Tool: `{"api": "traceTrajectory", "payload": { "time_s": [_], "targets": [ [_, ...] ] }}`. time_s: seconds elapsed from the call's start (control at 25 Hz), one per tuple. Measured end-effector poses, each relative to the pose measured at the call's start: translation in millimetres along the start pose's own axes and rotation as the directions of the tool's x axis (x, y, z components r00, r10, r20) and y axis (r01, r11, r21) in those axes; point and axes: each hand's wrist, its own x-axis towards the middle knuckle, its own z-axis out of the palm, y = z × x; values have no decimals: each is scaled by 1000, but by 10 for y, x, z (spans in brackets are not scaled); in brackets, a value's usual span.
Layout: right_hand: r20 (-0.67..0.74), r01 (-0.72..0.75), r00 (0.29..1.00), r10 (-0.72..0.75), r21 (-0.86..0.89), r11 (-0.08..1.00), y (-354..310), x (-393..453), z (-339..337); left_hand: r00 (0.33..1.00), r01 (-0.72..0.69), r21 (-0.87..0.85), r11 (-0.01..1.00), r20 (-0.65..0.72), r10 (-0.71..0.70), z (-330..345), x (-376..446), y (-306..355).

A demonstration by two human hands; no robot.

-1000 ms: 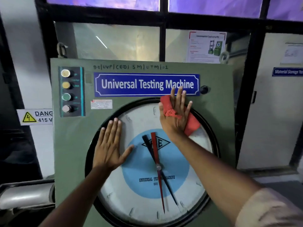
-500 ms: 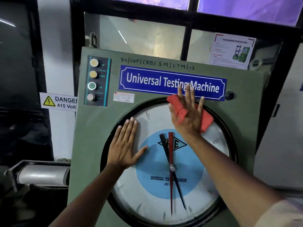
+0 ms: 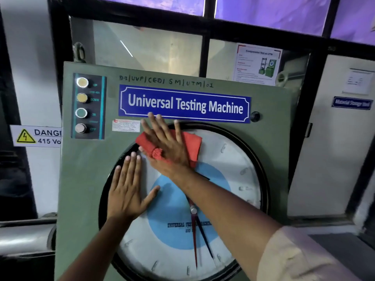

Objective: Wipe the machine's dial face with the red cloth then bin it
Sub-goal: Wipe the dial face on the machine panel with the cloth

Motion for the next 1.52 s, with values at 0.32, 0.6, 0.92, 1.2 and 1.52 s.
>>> {"api": "traceTrajectory", "payload": {
  "time_s": [0.32, 0.6, 0.92, 1.2, 1.52],
  "targets": [
    [111, 22, 994, -10, -105, 994, 987, 33, -215, 997, 17, 15, 1000, 71, -18, -51, 16, 36],
    [-45, -602, 798, 601, -95, 792, 1708, -1097, -273, 993, 11, 19, 1000, 121, -14, -102, 24, 67],
    [-11, -892, 452, 892, -9, 452, 1571, -1916, -352, 991, 33, 20, 999, 130, -36, -136, 23, 147],
    [118, -795, 605, 787, 122, 594, 1773, -485, -545, 993, 35, 15, 999, 114, -37, -58, 24, 110],
    [250, -439, 868, 429, -18, 898, 905, 394, -430, 994, 44, 27, 999, 97, -47, 43, 20, 58]
  ]
}}
